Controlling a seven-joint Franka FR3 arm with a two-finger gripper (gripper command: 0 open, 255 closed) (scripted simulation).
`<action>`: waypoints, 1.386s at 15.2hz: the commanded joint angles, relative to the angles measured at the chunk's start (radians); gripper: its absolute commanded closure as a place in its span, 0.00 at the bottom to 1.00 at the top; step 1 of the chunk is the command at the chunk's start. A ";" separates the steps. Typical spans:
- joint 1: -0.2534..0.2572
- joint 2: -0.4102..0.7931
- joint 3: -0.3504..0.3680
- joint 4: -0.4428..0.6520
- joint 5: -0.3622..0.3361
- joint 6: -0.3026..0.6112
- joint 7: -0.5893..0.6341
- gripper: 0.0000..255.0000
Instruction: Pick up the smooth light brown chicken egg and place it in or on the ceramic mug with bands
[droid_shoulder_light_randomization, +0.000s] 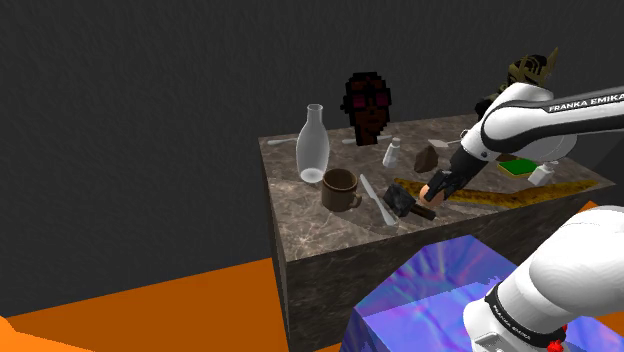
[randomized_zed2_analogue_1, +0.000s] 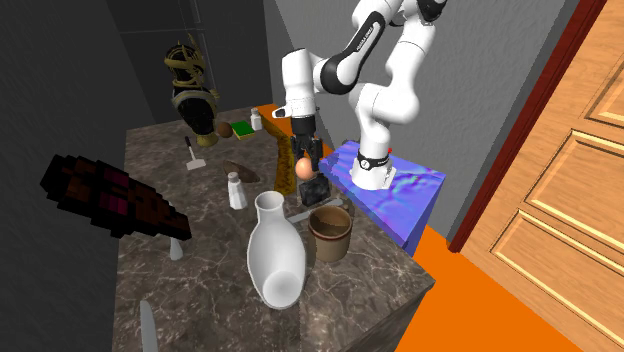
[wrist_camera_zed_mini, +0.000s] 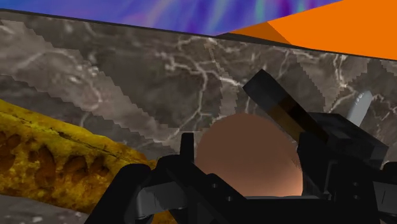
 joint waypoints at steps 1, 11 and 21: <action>-0.007 -0.026 0.012 0.014 -0.002 -0.039 0.011 1.00; -0.017 -0.118 0.061 0.102 0.004 -0.215 0.060 1.00; -0.012 -0.164 0.099 0.212 0.019 -0.365 0.099 1.00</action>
